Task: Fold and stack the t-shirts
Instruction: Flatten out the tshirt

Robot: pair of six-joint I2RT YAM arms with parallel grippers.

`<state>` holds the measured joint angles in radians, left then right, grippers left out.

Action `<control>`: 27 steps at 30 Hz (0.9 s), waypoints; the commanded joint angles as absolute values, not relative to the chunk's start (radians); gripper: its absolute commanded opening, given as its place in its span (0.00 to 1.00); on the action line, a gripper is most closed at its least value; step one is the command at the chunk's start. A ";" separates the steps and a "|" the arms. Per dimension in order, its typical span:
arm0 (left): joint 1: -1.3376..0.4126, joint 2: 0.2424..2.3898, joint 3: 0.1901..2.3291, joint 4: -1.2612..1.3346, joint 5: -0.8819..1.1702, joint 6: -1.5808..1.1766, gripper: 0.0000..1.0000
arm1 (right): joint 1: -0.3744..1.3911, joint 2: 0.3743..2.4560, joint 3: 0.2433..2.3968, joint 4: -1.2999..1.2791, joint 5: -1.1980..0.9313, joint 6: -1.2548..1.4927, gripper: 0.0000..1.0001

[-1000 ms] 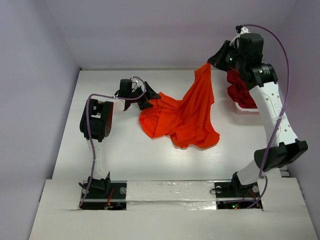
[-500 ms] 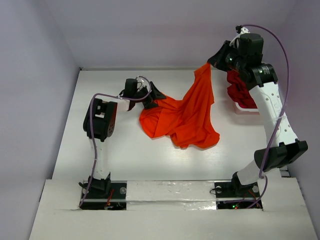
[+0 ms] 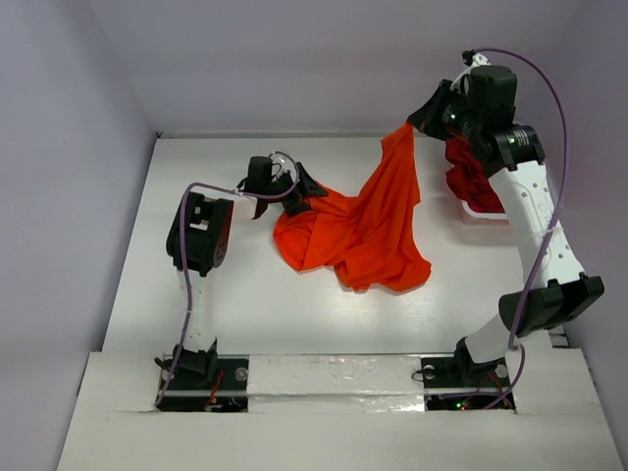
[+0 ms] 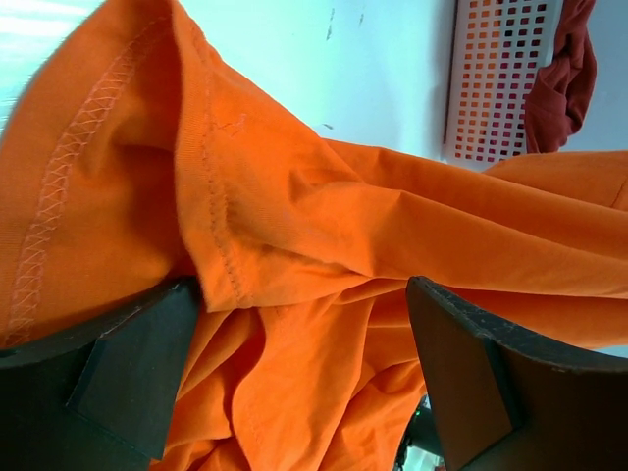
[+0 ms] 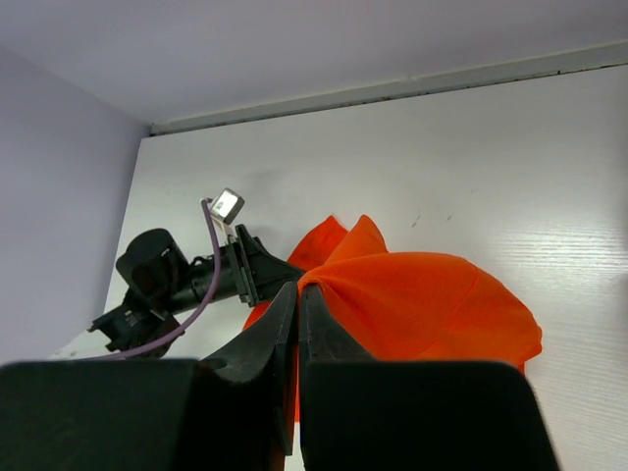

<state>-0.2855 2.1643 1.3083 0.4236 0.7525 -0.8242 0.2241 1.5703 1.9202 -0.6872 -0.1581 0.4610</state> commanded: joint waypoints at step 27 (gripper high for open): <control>-0.302 2.168 1.347 0.425 0.769 -0.813 0.23 | 0.233 1.548 1.927 -0.600 -0.184 0.459 0.00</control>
